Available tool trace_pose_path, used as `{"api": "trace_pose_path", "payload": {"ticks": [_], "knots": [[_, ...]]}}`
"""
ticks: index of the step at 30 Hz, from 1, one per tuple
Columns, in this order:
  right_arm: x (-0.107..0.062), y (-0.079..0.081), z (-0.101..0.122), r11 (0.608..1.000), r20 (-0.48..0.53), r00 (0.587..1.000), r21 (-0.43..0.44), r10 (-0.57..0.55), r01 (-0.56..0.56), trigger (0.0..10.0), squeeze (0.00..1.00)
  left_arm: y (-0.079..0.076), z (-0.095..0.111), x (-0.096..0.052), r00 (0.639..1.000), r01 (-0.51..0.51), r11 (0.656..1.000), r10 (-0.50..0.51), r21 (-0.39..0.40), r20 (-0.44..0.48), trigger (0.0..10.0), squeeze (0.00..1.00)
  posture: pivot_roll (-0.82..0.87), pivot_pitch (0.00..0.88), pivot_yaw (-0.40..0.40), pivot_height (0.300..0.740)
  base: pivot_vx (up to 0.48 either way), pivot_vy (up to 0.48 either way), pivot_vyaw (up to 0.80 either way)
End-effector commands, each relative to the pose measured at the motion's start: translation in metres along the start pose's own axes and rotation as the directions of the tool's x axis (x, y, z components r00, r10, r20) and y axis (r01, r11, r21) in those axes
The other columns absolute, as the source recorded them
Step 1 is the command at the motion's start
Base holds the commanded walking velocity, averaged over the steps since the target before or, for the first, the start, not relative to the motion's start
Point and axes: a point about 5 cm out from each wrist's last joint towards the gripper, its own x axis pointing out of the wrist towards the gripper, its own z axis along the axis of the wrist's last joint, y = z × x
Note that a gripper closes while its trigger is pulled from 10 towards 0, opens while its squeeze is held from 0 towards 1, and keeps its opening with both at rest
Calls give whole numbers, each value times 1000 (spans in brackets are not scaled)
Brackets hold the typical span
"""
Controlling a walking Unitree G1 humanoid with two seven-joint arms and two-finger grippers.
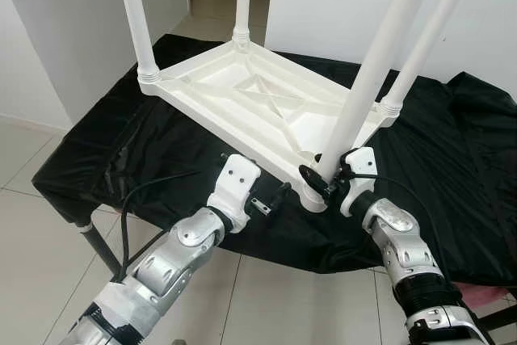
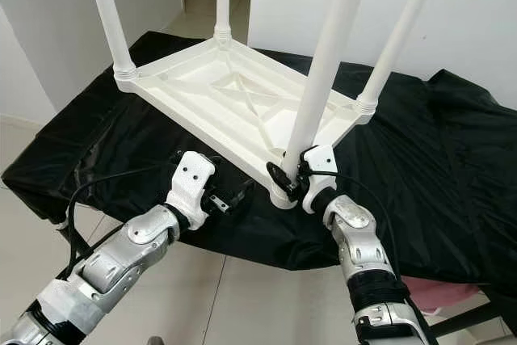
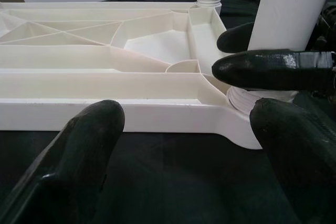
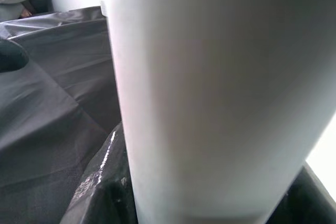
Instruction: Building children table
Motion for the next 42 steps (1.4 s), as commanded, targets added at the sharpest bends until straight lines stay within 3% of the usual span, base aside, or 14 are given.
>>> {"api": "trace_pose_path", "payload": {"ticks": [1,6,17,20,25,26,28,29,30,31,33,34,37,42], "knots": [[-3,-3,-3,1000,-15,1000,26,-14,14,10000,0,-19,2,-2,952,308,951,-308,11,-4,10000,0,16,67,-29,740,0,0,0],[-1,-3,-3,995,-12,996,36,-93,93,10000,0,-22,2,-3,945,327,945,-327,6,-13,10000,0,13,80,-29,740,0,0,0],[1,14,-8,964,-24,968,95,-248,250,10000,0,-18,6,-12,921,388,921,-388,-17,-37,10000,0,23,96,-23,740,0,0,0],[-1,14,-8,912,-32,924,147,-382,382,10000,0,-18,7,-16,902,427,904,-427,-21,-60,10000,0,24,99,-23,740,0,0,0],[0,28,-13,867,-61,885,180,-462,465,10000,0,-19,6,-17,895,440,898,-439,-8,-81,10000,0,24,105,-20,740,0,0,0],[0,31,-15,842,-79,862,187,-501,507,10000,0,-19,6,-17,895,440,898,-439,-3,-84,10000,0,24,105,-20,740,0,0,0],[0,31,-15,842,-79,862,187,-501,507,10000,0,-19,6,-17,895,440,898,-439,-3,-84,10000,0,24,105,-20,740,0,0,0],[-1,33,-15,813,-90,837,200,-540,546,10000,0,-19,6,-16,895,440,898,-438,-4,-83,10000,0,23,107,-24,740,0,0,0],[1,40,-15,783,-98,812,221,-576,582,10000,0,-19,7,-15,899,432,902,-431,-3,-81,10000,0,20,107,-25,740,0,0,0],[5,50,-12,776,-89,811,245,-578,581,10000,0,-18,7,-14,902,425,905,-424,-5,-81,10000,0,18,107,-26,740,0,0,0],[5,50,-12,776,-89,811,245,-578,581,10000,0,-18,7,-14,902,425,905,-424,-5,-81,10000,0,18,107,-26,740,0,0,0],[9,60,-7,795,-67,827,242,-558,556,10000,0,-17,6,-14,905,419,908,-419,-14,-81,10000,0,13,106,-26,740,0,0,0],[12,66,-2,818,-42,849,246,-527,520,10000,0,-16,6,-14,910,406,914,-406,-19,-81,10000,0,7,104,-24,740,0,0,0],[6,56,-5,794,-64,838,290,-541,535,10000,0,-13,7,-11,933,356,934,-353,26,-73,10000,0,10,102,-29,740,0,0,0]]}}
